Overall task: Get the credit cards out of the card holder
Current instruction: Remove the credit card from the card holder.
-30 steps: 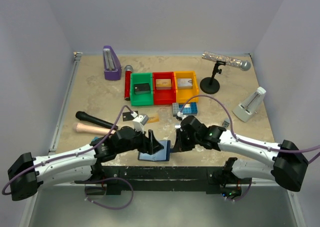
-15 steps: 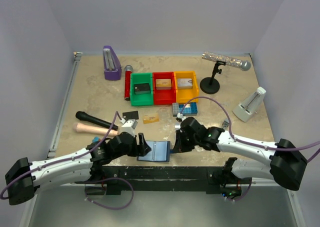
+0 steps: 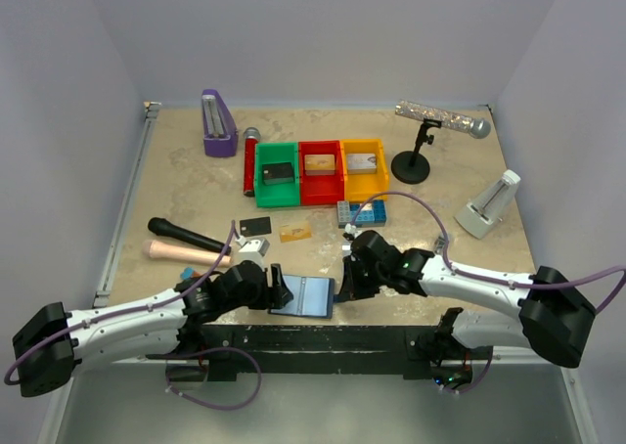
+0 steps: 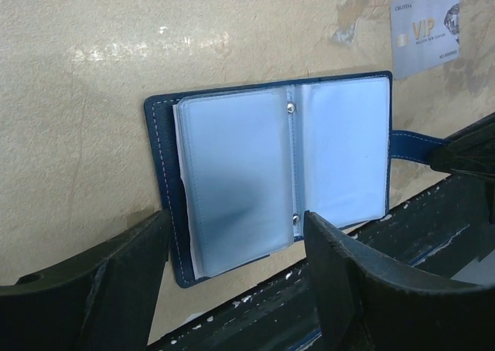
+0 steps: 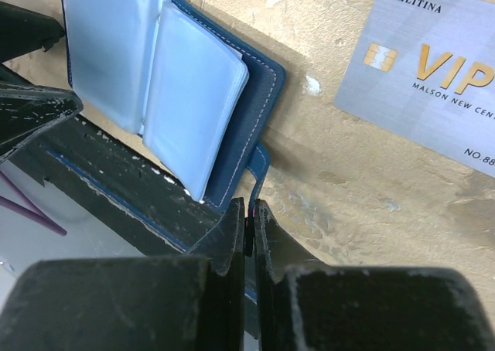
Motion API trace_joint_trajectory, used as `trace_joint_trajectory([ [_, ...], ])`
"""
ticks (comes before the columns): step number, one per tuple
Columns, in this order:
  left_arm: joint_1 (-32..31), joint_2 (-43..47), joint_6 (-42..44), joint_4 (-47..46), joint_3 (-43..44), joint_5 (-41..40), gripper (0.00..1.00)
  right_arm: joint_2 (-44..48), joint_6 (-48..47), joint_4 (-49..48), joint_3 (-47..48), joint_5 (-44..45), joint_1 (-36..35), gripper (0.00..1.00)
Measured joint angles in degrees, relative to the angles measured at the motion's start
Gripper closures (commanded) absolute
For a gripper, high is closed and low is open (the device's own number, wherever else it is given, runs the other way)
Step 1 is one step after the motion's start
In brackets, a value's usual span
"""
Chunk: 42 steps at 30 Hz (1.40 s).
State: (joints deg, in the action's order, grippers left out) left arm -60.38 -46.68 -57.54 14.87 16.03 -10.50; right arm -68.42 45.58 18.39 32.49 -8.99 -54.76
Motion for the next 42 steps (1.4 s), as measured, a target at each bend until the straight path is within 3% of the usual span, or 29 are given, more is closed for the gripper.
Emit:
trace_joint_trajectory([
  [18, 0.00, 5.27, 0.04, -1.03, -0.55, -0.31, 0.28, -0.66, -0.04, -0.07, 0.00, -1.01, 0.00, 1.00],
  [31, 0.00, 1.16, 0.04, -1.51, -0.85, 0.15, 0.30, -0.68, -0.17, -0.09, 0.00, -1.05, 0.00, 1.00],
  [42, 0.00, -3.72, 0.22, -7.34, -0.94, 3.10, 0.31, -3.23, -0.22, -1.40, 0.00, -1.70, 0.00, 1.00],
])
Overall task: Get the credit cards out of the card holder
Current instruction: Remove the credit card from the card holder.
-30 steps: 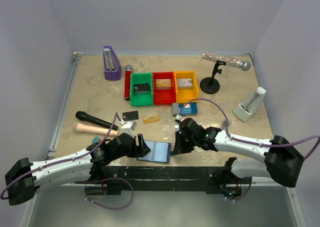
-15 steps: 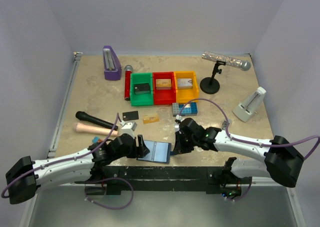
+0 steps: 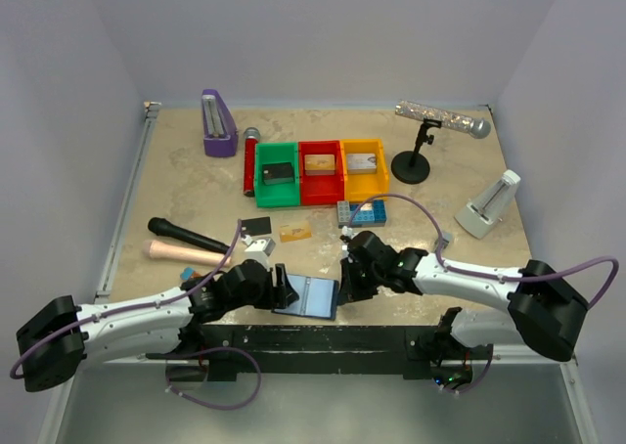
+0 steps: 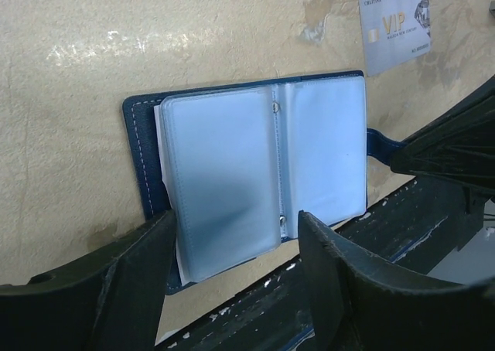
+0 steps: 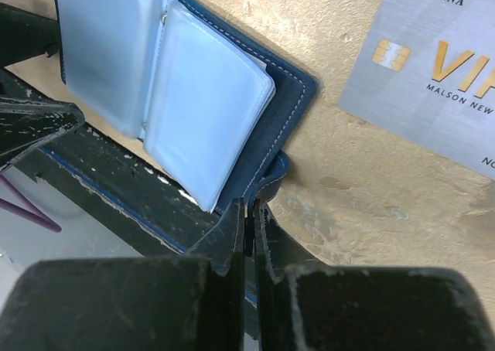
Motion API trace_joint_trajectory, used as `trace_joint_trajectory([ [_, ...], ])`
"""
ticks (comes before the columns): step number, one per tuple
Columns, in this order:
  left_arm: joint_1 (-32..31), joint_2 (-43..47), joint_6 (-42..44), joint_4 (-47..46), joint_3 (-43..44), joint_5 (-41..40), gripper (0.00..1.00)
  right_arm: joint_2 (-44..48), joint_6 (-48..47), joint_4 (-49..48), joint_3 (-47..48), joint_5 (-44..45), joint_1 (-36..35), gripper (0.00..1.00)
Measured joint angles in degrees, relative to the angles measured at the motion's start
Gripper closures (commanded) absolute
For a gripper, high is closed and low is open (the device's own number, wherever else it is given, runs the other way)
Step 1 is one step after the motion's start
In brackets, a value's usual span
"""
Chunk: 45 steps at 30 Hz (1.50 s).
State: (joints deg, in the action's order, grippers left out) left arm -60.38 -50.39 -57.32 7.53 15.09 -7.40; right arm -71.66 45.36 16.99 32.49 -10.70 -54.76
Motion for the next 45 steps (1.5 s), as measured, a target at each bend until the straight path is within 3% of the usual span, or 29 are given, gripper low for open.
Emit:
trace_joint_trajectory([
  [23, 0.35, 0.55, 0.85, -12.76, -3.74, 9.44, 0.31, -2.64, 0.02, -2.58, 0.00, -1.44, 0.00, 1.00],
  [45, 0.35, 2.43, 5.16, -9.64, 0.55, 9.99, 0.39, -2.64, 0.04, -3.04, 0.00, -1.46, 0.00, 1.00],
])
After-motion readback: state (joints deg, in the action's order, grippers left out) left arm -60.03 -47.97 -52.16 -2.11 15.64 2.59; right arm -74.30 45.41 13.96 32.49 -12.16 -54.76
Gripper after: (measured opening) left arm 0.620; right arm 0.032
